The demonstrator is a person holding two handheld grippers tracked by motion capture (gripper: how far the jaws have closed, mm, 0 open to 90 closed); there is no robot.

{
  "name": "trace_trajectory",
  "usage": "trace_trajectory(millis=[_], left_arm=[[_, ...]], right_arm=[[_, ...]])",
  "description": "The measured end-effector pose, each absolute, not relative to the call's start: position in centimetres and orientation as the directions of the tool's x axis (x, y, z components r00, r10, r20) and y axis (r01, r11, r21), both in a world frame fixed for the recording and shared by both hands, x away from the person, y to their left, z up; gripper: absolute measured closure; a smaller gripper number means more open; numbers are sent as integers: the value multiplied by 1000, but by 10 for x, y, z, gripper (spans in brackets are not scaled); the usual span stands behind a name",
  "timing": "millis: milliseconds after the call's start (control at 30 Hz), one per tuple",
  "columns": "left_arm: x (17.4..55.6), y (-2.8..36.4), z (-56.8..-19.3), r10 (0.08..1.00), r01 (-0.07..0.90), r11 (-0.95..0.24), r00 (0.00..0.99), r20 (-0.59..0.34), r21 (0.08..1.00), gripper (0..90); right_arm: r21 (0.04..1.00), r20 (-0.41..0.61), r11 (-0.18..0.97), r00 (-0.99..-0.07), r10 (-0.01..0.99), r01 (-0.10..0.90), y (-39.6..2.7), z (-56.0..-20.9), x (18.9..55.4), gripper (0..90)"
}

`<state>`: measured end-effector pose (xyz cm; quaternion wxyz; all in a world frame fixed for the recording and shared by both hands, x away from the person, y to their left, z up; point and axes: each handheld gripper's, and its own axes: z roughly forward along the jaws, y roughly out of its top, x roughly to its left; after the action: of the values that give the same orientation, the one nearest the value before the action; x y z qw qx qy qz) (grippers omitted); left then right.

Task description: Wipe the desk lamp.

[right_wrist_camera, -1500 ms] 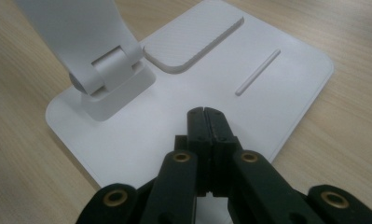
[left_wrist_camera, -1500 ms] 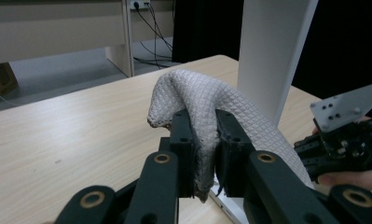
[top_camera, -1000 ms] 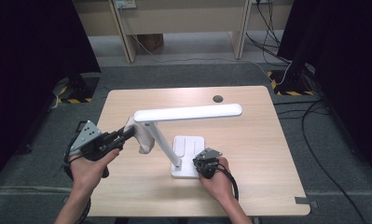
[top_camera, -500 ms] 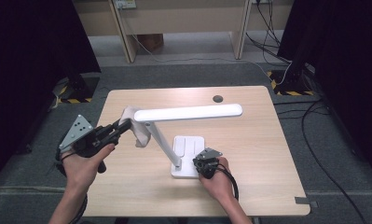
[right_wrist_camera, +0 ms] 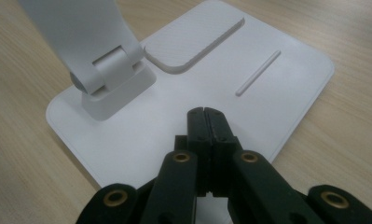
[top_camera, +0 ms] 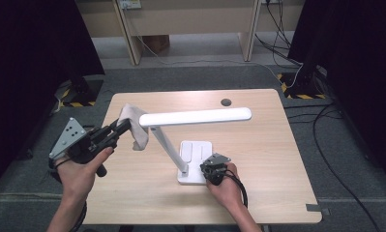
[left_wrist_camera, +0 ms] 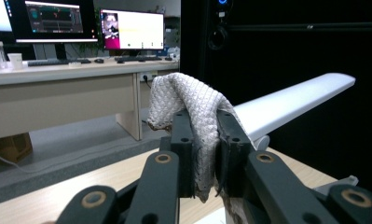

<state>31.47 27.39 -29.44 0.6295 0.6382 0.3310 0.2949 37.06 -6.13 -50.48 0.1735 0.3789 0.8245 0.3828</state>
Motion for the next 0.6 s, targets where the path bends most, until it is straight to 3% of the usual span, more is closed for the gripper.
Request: trace_trajectory(millis=[600], left_arm=[[320,256,-283,769,35,-1,638,-22,999,793]], right_arm=[[764,1,421,-654,757,488,-61,-505,371,900]])
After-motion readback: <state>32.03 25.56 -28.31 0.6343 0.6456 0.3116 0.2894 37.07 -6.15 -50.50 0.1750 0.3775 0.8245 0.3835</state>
